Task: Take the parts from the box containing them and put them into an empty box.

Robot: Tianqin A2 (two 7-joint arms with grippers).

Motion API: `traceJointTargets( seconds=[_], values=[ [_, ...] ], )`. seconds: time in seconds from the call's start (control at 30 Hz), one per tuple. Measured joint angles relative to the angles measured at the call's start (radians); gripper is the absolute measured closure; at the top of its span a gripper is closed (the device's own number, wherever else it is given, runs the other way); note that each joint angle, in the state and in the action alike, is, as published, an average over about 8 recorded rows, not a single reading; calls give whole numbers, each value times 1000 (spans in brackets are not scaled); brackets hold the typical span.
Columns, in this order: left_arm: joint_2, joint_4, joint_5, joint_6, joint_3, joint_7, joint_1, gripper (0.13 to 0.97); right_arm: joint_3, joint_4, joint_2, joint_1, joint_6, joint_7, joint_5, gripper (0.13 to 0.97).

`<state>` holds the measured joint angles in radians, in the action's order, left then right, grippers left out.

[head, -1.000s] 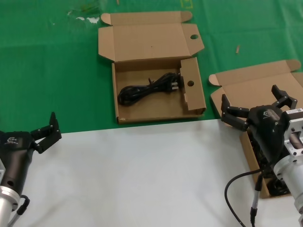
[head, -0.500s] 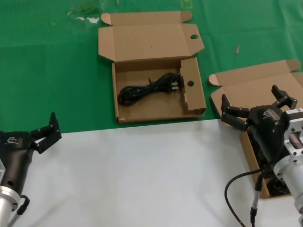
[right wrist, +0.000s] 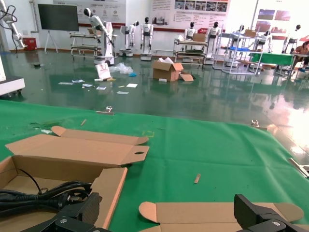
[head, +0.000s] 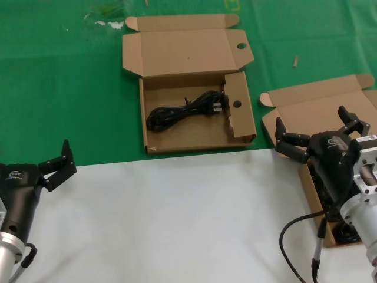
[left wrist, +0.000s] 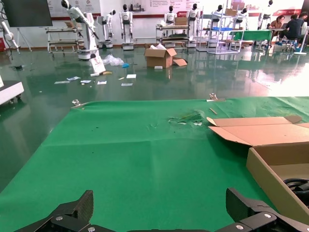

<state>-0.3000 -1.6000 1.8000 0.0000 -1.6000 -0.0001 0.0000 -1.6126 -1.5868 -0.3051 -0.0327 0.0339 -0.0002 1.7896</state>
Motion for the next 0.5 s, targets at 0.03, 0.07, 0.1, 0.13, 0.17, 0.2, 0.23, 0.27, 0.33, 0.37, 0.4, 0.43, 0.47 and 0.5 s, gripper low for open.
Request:
traceJointTargets(
  seconds=[0.03,0.07,0.1,0.13,0.17,0.2,0.23,0.27,0.33,0.37,0.4,0.43,0.47,0.5],
  values=[
    [0,0,0,0,0,0,0,132,0,0,0,0,0,0,0,129],
    [0,0,0,0,0,0,0,132,0,0,0,0,0,0,0,129],
    [0,0,0,0,0,0,0,132,0,0,0,0,0,0,0,129],
    [0,0,0,0,0,0,0,132,0,0,0,0,0,0,0,129],
    [0,0,0,0,0,0,0,132,0,0,0,0,0,0,0,129],
    [0,0,0,0,0,0,0,132,0,0,0,0,0,0,0,129],
    [0,0,0,0,0,0,0,132,0,0,0,0,0,0,0,129],
    [0,0,0,0,0,0,0,132,0,0,0,0,0,0,0,129],
    [0,0,0,0,0,0,0,132,0,0,0,0,0,0,0,129],
    [0,0,0,0,0,0,0,132,0,0,0,0,0,0,0,129],
    [0,0,0,0,0,0,0,132,0,0,0,0,0,0,0,129],
    [0,0,0,0,0,0,0,132,0,0,0,0,0,0,0,129],
    [0,0,0,0,0,0,0,132,0,0,0,0,0,0,0,129],
    [0,0,0,0,0,0,0,132,0,0,0,0,0,0,0,129]
  ],
)
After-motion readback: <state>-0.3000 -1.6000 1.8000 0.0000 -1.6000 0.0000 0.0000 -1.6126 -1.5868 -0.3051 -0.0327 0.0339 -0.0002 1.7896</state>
